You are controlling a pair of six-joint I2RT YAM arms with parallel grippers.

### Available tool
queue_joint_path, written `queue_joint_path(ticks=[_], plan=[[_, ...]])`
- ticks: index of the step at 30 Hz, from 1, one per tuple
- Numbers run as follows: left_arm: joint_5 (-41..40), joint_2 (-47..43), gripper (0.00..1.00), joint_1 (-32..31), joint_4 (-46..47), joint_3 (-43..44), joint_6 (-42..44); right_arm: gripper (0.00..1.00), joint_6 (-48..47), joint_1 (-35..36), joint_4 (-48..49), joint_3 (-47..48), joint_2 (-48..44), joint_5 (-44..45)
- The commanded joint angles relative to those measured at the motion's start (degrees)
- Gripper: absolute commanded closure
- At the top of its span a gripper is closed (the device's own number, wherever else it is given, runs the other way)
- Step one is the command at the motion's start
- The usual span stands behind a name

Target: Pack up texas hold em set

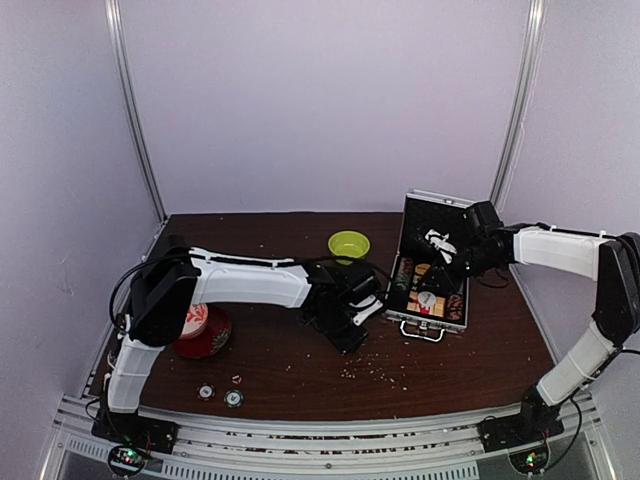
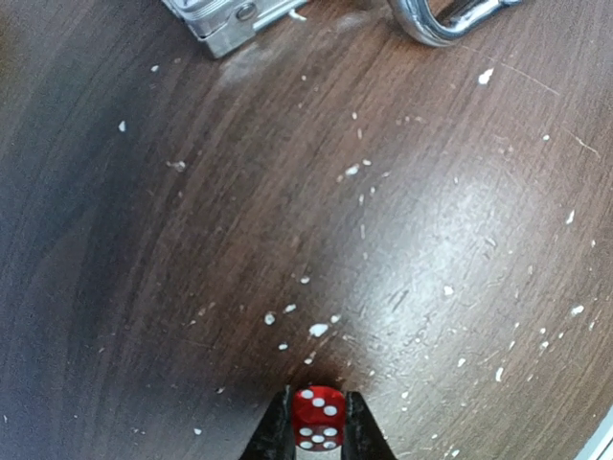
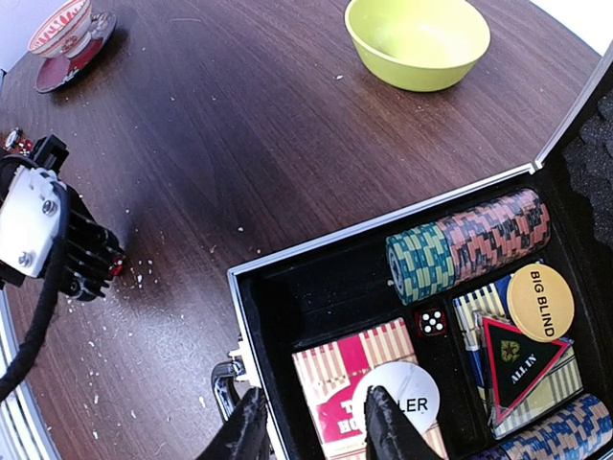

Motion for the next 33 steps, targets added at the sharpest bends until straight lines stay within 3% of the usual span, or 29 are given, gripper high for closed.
queue_joint_path(ticks=[1, 9, 14, 20, 28, 33], plan=[[1.14, 0.84, 0.78, 0.1, 0.26, 2.17, 1.29, 0.64, 0.17, -0.34, -0.18, 0.25, 0.56, -0.04], [-5.08, -7.75, 0.58, 1.6, -6.08, 5.8, 5.22, 0.55, -4.34, 1.21, -8.27, 5.13, 1.09, -4.34], [-12.22, -14.73, 0.57, 7.95, -5.99, 2.73, 8.39, 0.55, -11.26, 9.58, -13.99, 9.53, 3.04, 3.98], [-17.49, -21.39, 0.57, 15.89, 4.08, -7.15, 11.22, 0.55, -14.31, 21.33, -15.78, 13.69, 8.01, 13.88], [-19.14, -28.44, 0.56, 18.13, 11.31, -16.94, 11.65, 0.57, -16.08, 31.25, -19.37, 20.92, 17.37, 19.28], [-19.0, -27.71, 0.56, 18.72, 11.01, -17.01, 11.36, 0.57, -18.08, 34.94, -20.61, 22.68, 21.01, 21.62]])
